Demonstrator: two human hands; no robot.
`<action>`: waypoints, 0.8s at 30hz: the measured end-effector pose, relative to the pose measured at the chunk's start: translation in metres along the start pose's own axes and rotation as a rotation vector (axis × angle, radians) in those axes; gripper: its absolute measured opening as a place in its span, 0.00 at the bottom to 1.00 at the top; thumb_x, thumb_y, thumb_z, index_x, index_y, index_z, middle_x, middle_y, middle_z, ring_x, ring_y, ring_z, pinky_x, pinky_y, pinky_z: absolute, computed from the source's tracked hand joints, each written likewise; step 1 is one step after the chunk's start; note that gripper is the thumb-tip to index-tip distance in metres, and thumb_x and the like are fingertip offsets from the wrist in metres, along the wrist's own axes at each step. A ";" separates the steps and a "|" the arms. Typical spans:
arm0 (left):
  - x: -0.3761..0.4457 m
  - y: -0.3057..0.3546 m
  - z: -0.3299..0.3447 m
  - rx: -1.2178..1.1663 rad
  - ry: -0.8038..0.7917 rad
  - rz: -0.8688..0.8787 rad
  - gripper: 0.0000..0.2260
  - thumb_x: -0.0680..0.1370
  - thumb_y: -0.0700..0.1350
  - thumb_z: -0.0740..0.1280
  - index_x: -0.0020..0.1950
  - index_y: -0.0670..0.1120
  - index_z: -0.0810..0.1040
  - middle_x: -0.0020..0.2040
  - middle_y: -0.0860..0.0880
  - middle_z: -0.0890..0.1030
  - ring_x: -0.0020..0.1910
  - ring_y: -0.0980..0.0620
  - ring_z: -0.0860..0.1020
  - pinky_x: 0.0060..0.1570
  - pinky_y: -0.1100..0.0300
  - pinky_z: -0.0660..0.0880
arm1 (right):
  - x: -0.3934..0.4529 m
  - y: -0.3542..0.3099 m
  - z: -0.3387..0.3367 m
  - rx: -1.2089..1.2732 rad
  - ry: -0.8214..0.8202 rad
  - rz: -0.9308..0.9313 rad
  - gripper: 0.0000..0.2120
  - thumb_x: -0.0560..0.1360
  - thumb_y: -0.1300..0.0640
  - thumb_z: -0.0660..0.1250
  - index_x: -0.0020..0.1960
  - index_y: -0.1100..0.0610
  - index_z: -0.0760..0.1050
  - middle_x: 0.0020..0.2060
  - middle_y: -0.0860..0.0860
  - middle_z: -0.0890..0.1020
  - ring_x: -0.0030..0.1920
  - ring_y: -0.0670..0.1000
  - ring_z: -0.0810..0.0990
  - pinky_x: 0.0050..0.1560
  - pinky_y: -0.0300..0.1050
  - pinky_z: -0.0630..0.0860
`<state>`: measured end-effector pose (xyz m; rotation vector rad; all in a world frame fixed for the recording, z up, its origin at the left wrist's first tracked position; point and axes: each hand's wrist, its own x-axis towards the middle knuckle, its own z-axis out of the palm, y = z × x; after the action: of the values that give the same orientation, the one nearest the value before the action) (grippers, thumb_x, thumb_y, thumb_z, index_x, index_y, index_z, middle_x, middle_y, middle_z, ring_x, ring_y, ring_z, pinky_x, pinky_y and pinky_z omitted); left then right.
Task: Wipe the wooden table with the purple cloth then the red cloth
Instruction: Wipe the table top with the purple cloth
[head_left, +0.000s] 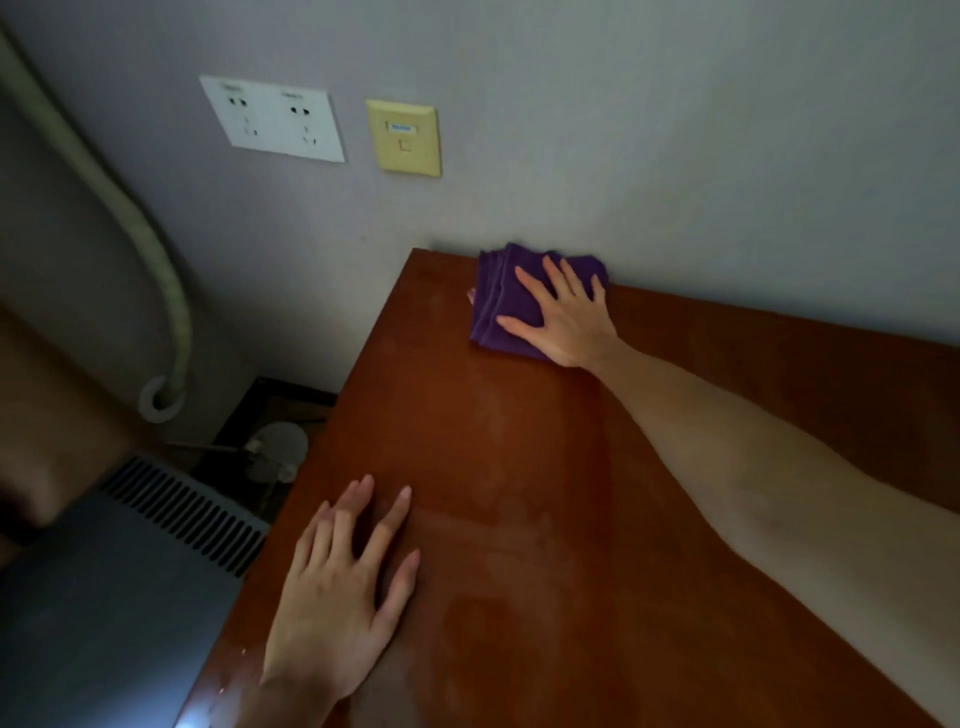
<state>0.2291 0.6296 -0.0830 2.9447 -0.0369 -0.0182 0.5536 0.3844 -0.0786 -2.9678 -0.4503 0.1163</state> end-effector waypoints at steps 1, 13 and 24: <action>0.000 0.000 0.000 0.004 -0.005 0.006 0.27 0.81 0.62 0.51 0.80 0.57 0.56 0.77 0.46 0.63 0.76 0.48 0.60 0.76 0.54 0.50 | 0.002 -0.001 0.000 0.003 -0.009 0.011 0.42 0.77 0.23 0.53 0.85 0.40 0.47 0.86 0.52 0.48 0.85 0.54 0.44 0.82 0.66 0.41; -0.003 0.000 -0.005 -0.035 -0.040 0.010 0.28 0.80 0.65 0.47 0.80 0.59 0.53 0.78 0.45 0.58 0.77 0.44 0.56 0.76 0.48 0.52 | -0.157 0.019 -0.001 0.006 -0.046 -0.024 0.43 0.76 0.22 0.43 0.85 0.42 0.46 0.86 0.53 0.47 0.85 0.55 0.43 0.81 0.68 0.45; -0.002 0.008 -0.008 -0.048 -0.082 -0.050 0.30 0.79 0.68 0.45 0.79 0.58 0.56 0.77 0.43 0.59 0.76 0.37 0.59 0.72 0.38 0.58 | -0.552 0.065 0.024 -0.051 0.072 0.250 0.39 0.80 0.26 0.52 0.85 0.44 0.52 0.85 0.51 0.53 0.84 0.55 0.53 0.80 0.64 0.54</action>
<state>0.2266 0.6232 -0.0736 2.8948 0.0250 -0.1455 0.0449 0.1600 -0.0809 -3.0531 -0.0735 0.0232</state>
